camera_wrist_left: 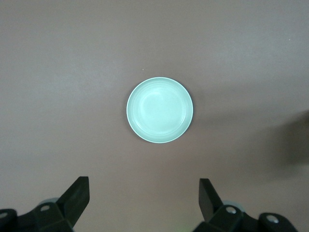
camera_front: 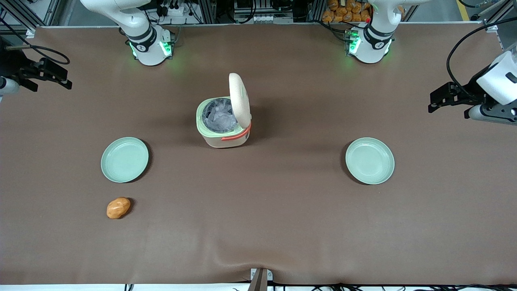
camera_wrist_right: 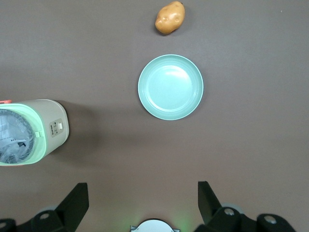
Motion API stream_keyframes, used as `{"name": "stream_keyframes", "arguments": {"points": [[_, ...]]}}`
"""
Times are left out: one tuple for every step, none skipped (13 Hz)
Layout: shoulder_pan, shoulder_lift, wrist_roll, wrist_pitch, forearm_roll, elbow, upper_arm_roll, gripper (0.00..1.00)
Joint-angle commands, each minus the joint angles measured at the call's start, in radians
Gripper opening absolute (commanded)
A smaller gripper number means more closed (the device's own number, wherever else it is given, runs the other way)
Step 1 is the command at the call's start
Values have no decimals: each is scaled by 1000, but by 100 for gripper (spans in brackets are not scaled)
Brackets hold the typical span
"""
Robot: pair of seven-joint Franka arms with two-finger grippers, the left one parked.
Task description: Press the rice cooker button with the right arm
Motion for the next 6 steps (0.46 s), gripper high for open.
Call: {"name": "stream_keyframes", "arguments": {"points": [[-14, -20, -16, -10, -13, 14, 19, 100], [-12, -18, -15, -22, -13, 31, 21, 100], [-11, -18, -15, -25, -13, 42, 21, 100], [-11, -18, -15, -27, -15, 42, 21, 100], [-11, -18, -15, -27, -15, 42, 21, 100], [-11, -18, -13, -28, -15, 44, 21, 100]]}}
